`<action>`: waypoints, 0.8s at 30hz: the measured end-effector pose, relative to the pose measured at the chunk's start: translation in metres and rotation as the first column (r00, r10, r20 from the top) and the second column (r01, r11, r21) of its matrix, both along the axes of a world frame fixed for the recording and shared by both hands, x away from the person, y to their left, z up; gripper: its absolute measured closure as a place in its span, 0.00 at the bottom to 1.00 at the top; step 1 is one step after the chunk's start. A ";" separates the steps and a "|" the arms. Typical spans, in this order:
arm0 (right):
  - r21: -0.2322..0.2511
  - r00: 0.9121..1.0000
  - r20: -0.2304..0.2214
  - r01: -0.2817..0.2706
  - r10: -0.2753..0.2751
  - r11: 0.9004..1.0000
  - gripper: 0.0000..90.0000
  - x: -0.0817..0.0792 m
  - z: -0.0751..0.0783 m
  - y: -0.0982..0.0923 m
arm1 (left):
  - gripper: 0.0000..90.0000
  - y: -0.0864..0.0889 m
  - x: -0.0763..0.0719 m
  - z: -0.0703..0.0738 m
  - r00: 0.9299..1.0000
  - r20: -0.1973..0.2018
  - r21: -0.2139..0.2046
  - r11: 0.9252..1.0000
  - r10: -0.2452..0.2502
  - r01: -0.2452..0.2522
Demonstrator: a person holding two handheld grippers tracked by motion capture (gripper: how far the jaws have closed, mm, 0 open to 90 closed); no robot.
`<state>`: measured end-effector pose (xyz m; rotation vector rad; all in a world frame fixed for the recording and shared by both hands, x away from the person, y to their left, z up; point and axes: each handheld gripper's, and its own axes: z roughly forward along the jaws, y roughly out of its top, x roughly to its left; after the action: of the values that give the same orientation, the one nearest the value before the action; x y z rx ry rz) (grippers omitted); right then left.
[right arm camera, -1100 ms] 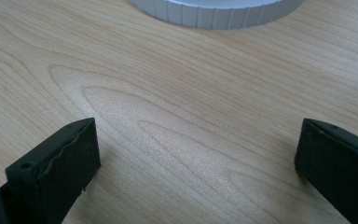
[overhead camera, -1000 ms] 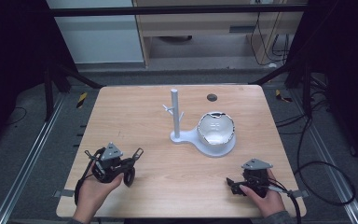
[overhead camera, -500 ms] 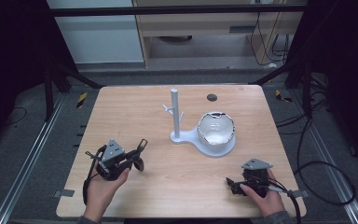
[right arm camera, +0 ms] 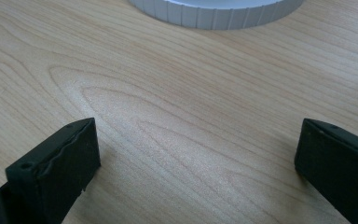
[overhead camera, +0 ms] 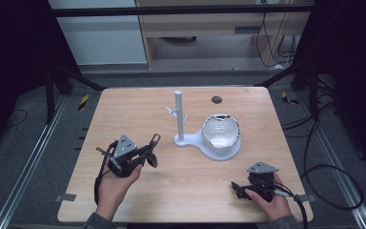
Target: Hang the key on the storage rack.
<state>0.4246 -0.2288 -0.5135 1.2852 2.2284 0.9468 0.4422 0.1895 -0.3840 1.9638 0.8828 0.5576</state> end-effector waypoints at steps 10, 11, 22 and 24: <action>0.001 1.000 0.001 0.000 0.000 1.000 0.00 0.000 0.000 0.000 | 0.89 -0.014 0.006 0.016 0.999 0.032 0.010 1.000 -0.008 0.007; 0.001 1.000 0.001 0.000 0.000 1.000 0.00 0.000 0.000 0.000 | 0.89 -0.016 0.006 0.018 0.999 0.038 0.006 1.000 -0.010 0.010; -0.001 1.000 0.000 0.004 -0.004 1.000 0.00 0.001 0.000 0.000 | 0.89 -0.025 0.009 0.021 0.999 0.047 -0.012 1.000 -0.021 0.021; -0.001 1.000 -0.001 0.004 -0.004 1.000 0.00 0.001 0.000 0.000 | 0.89 -0.025 0.010 0.021 0.999 0.040 -0.021 0.999 -0.023 0.023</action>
<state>0.4252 -0.2284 -0.5135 1.2895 2.2257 0.9442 0.4522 0.1645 -0.3628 1.9348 0.8376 0.5691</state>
